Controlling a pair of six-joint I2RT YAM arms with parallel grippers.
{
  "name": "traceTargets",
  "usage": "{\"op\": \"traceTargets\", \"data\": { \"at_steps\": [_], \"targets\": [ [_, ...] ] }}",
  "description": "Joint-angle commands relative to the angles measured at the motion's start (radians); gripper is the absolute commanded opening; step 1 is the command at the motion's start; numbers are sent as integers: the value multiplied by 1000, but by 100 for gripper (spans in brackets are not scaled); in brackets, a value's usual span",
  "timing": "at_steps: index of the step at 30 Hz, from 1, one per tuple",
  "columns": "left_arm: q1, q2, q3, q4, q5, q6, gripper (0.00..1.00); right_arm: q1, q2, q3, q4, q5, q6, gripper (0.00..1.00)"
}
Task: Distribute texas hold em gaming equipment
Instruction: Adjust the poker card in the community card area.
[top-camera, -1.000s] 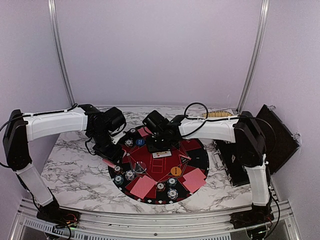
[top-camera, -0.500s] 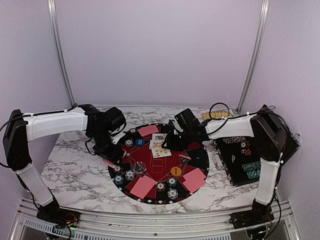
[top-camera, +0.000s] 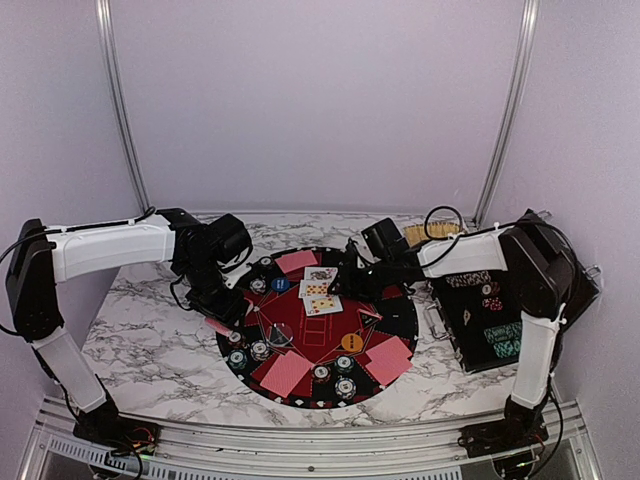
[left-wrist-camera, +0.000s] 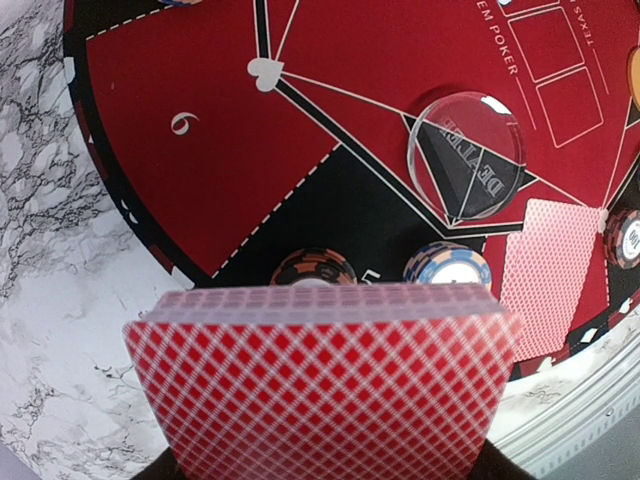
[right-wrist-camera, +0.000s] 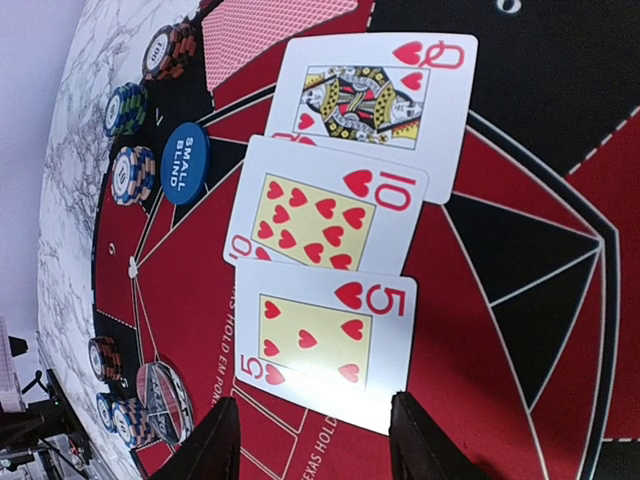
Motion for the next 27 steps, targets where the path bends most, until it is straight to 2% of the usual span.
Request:
{"op": "traceTargets", "data": {
  "at_steps": [1, 16, 27],
  "targets": [
    [5, -20, 0, 5, 8, 2, 33, -9, 35, -3, 29, -29, 14, 50],
    [4, -21, 0, 5, 10, 1, 33, -9, 62, -37, 47, -46, 44, 51],
    [4, -20, 0, 5, 13, 1, 33, 36, 67, -48, 64, -61, 87, 51]
  ]
}}
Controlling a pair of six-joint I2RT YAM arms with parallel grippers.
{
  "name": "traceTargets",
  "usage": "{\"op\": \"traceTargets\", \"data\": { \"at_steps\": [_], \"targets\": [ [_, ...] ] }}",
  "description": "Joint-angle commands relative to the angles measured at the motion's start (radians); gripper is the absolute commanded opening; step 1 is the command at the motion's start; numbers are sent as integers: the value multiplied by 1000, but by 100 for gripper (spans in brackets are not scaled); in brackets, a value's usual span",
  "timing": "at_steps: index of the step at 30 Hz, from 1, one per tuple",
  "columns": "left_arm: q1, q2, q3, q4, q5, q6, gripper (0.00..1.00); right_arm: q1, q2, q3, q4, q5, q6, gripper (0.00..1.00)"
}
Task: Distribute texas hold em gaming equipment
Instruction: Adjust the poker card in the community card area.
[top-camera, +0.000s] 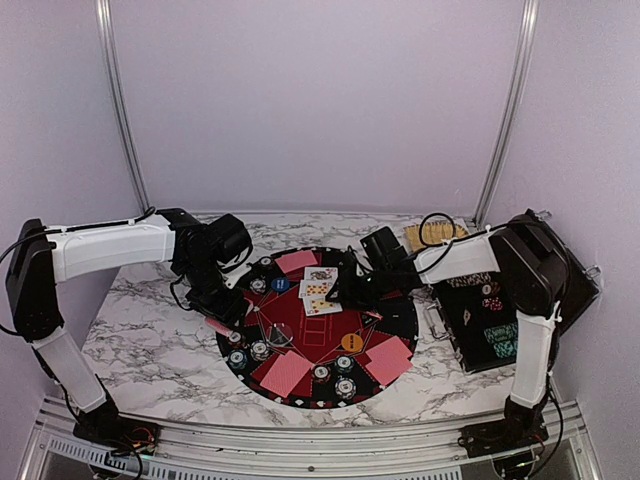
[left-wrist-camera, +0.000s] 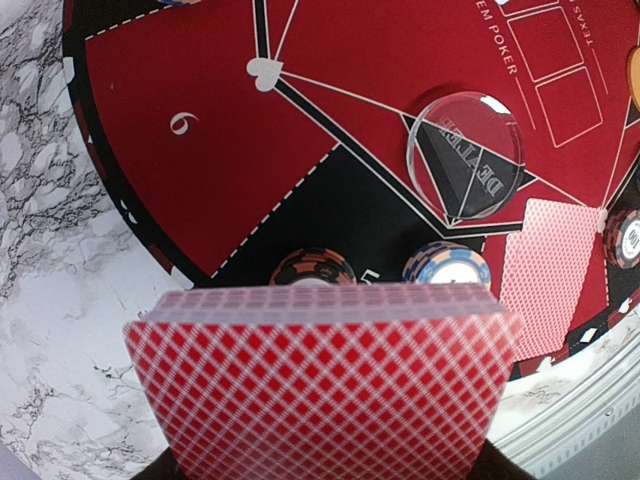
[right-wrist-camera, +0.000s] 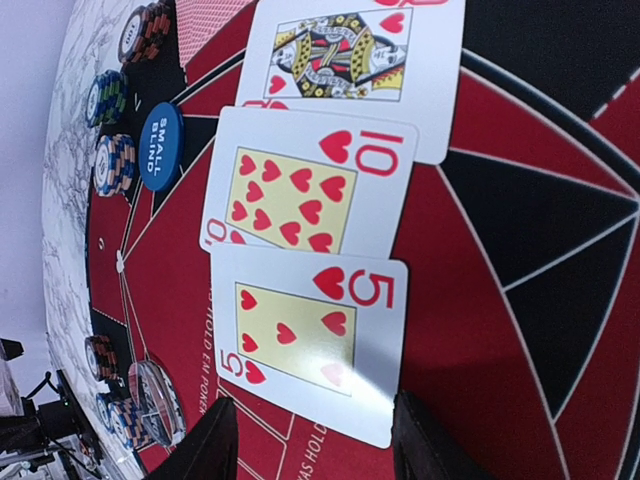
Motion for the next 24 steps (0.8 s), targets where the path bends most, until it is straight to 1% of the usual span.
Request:
{"op": "traceTargets", "data": {
  "at_steps": [1, 14, 21, 24],
  "targets": [
    [4, -20, 1, 5, 11, 2, 33, 33, 24, -13, 5, -19, 38, 51],
    [4, -17, -2, 5, 13, 2, 33, 53, 16, -10, -3, -9, 50, 51],
    [4, -22, -3, 5, 6, 0, 33, 53, -53, 26, -79, 79, -5, 51],
    [4, -20, -2, 7, 5, -1, 33, 55, -92, 51, -125, 139, -40, 51]
  ]
}}
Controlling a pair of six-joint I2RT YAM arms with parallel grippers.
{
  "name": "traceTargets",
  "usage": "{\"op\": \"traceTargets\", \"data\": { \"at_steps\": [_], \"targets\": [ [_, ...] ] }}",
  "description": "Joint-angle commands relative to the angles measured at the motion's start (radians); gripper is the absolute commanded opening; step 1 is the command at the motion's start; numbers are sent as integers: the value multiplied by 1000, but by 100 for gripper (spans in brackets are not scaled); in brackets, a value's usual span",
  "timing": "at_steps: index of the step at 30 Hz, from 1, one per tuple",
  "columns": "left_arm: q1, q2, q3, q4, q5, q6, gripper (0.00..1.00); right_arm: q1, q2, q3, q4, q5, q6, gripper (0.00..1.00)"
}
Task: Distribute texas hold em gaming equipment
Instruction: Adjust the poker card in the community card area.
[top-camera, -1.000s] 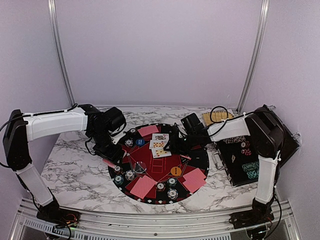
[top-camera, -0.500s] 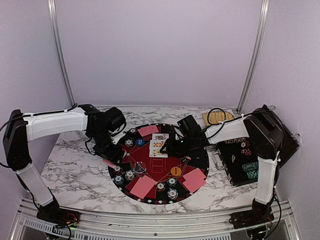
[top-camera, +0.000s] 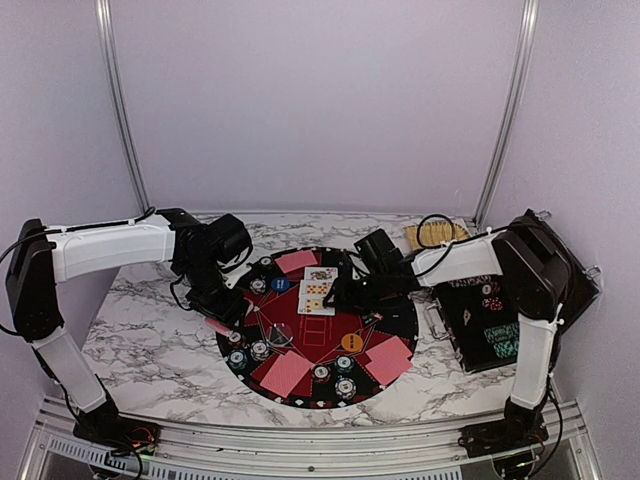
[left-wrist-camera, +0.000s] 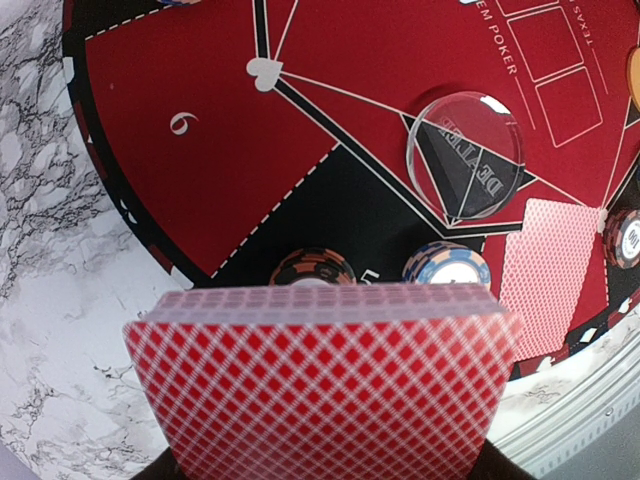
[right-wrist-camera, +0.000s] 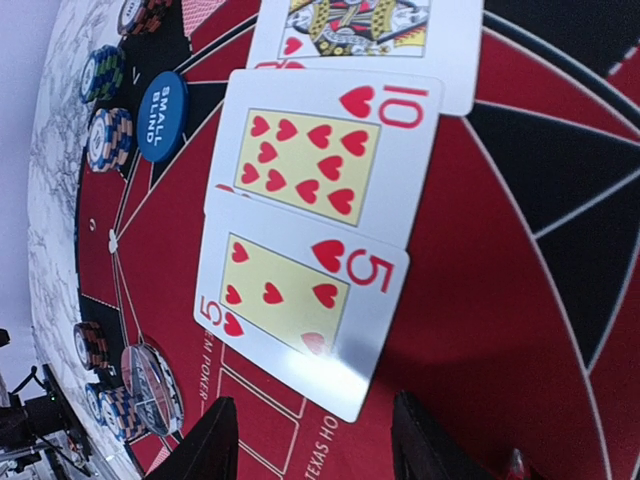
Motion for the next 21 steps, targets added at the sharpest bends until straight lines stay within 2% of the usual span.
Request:
{"op": "traceTargets", "data": {
  "at_steps": [1, 11, 17, 21],
  "targets": [
    [4, -18, 0, 7, 4, 0, 33, 10, -86, 66, -112, 120, -66, 51],
    [6, -8, 7, 5, 6, 1, 33, 23, -183, 76, -304, 373, -188, 55],
    [6, 1, 14, 5, 11, 0, 33, 28, -172, 55, -374, 395, -283, 64],
    [6, 1, 16, 5, 11, 2, 33, 37, -160, 33, -413, 459, -283, 73]
  ]
}}
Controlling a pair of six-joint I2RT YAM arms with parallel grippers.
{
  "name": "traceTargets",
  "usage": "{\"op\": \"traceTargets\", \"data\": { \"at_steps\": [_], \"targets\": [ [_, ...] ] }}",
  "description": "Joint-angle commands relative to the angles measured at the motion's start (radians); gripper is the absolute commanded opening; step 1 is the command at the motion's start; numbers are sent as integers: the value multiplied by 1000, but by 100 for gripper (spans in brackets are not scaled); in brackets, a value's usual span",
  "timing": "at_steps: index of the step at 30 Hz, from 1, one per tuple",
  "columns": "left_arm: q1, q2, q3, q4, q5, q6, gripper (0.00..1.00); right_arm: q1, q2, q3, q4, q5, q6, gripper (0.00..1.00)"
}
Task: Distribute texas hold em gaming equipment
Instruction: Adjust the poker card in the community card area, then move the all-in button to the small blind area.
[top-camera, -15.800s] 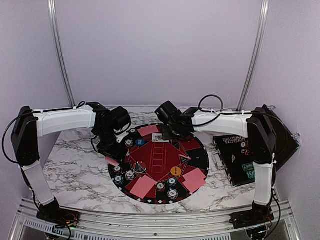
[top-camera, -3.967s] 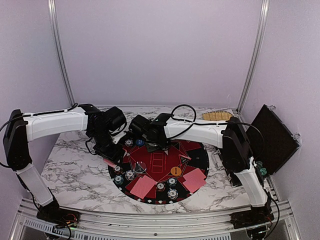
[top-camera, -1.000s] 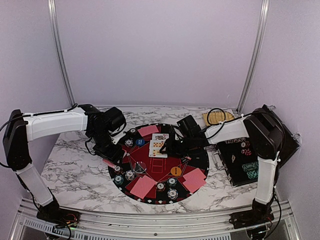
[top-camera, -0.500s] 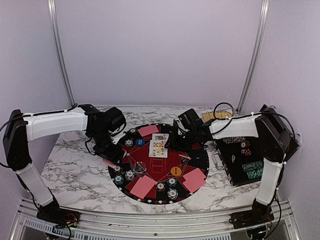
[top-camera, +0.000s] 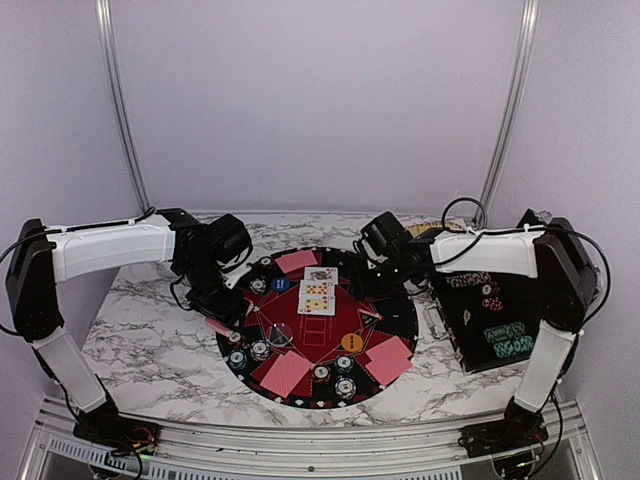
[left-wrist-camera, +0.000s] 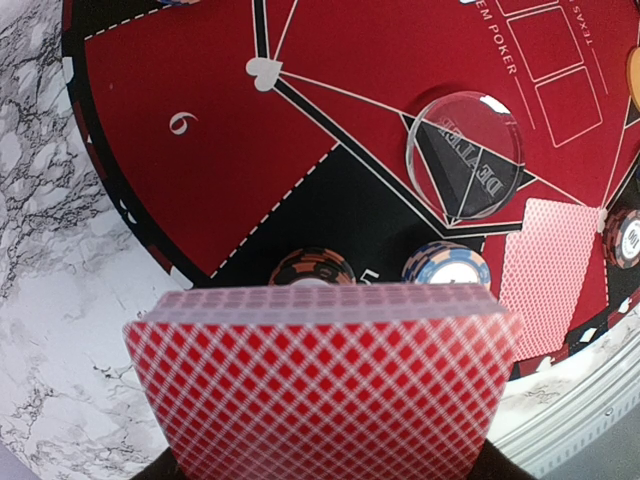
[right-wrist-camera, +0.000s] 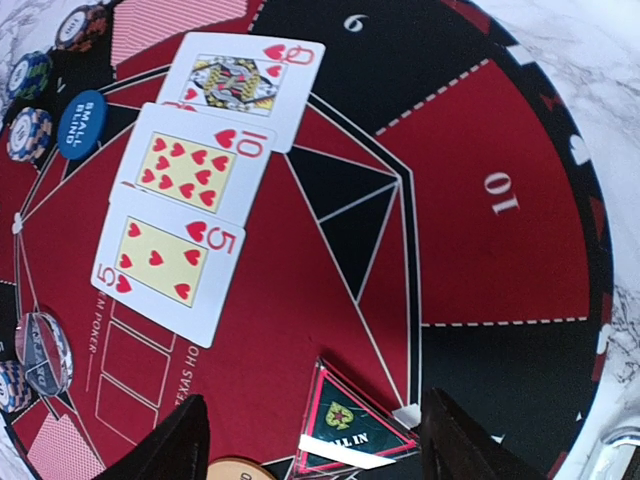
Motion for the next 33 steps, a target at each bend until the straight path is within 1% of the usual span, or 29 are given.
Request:
{"op": "traceTargets", "data": {
  "at_steps": [1, 4, 7, 14, 19, 26, 33],
  "targets": [
    [6, 1, 18, 5, 10, 2, 33, 20, 10, -25, -73, 84, -34, 75],
    [6, 0, 14, 5, 12, 2, 33, 30, -5, -48, -57, 82, -29, 82],
    [6, 1, 15, 5, 11, 1, 33, 39, 14, -35, -87, 94, -16, 87],
    [6, -4, 8, 5, 8, 2, 33, 53, 66, -14, -135, 125, 61, 88],
    [6, -10, 6, 5, 8, 0, 33, 60, 96, -4, -147, 138, 107, 87],
    [6, -10, 7, 5, 8, 2, 33, 66, 111, 5, -131, 125, 153, 82],
    [6, -11, 5, 5, 7, 1, 33, 74, 115, 12, -145, 144, 173, 75]
  ]
}}
